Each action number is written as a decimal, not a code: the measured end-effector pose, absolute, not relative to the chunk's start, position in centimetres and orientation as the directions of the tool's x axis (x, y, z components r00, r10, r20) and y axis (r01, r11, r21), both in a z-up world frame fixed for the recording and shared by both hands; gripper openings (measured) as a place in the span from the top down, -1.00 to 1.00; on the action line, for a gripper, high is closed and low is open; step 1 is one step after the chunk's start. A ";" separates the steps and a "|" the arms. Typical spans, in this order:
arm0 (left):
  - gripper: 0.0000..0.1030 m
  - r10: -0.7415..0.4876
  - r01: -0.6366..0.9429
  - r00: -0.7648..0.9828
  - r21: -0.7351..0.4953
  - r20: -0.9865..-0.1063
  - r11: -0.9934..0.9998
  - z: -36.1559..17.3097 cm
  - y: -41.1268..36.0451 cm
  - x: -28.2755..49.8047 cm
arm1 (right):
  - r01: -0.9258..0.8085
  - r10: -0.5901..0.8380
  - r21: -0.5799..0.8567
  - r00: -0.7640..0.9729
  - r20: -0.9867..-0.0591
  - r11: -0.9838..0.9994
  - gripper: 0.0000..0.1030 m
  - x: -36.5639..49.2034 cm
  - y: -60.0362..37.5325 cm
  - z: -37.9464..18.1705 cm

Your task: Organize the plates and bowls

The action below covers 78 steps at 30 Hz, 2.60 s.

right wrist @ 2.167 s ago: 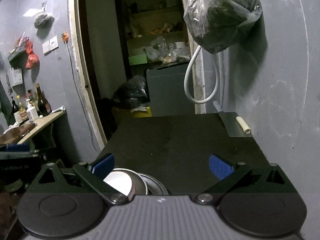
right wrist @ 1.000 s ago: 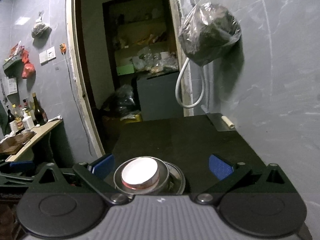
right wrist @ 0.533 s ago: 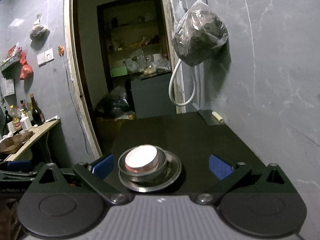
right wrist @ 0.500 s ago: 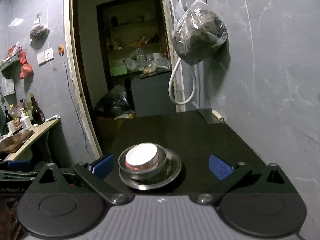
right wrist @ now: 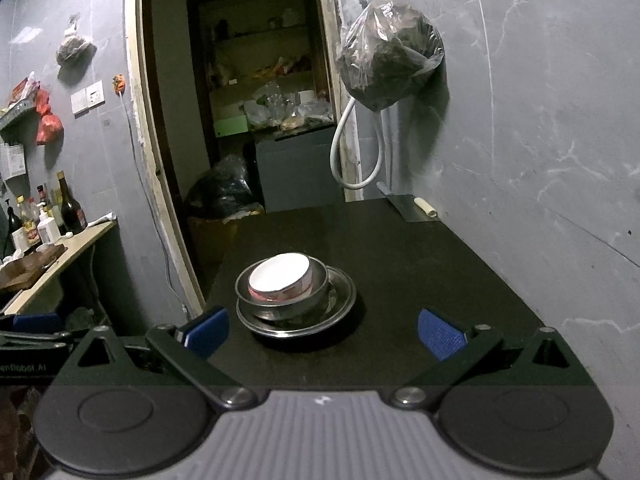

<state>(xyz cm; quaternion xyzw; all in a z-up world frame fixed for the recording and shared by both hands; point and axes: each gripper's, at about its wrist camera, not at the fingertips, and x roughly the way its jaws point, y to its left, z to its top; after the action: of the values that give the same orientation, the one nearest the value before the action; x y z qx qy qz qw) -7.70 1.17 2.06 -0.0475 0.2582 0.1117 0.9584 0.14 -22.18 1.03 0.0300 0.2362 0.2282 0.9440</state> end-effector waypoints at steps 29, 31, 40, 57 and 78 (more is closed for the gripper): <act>-0.98 0.170 -0.216 0.806 -0.014 -0.567 0.976 -1.5 1.2 -9.3 | -0.391 0.391 0.117 0.757 -0.524 0.913 -1.00 -1.4 -22.6 -2.2; -0.98 0.167 -0.214 0.807 -0.017 -0.566 0.977 -1.5 1.2 -9.2 | -0.391 0.386 0.109 0.754 -0.531 0.914 -1.00 -1.4 -22.5 -2.4; -0.98 0.163 -0.209 0.807 -0.016 -0.568 0.978 -1.6 1.1 -8.9 | -0.389 0.374 0.094 0.751 -0.544 0.916 -1.00 -1.3 -22.4 -2.6; -0.98 0.176 -0.227 0.789 -0.013 -0.589 0.974 -2.0 1.1 -8.2 | -0.415 0.385 0.084 0.724 -0.572 0.906 -1.00 -0.4 -22.1 -3.0; -0.98 0.166 -0.221 0.788 -0.020 -0.593 0.975 -2.2 1.0 -8.0 | -0.422 0.389 0.083 0.719 -0.576 0.903 -1.00 0.2 -21.9 -3.2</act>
<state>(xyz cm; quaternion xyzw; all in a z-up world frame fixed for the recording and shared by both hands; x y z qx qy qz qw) -7.99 1.03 -2.22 -0.0444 0.3093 0.1025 0.9444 0.16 -21.93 -3.19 -0.0270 0.3046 0.2190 0.9266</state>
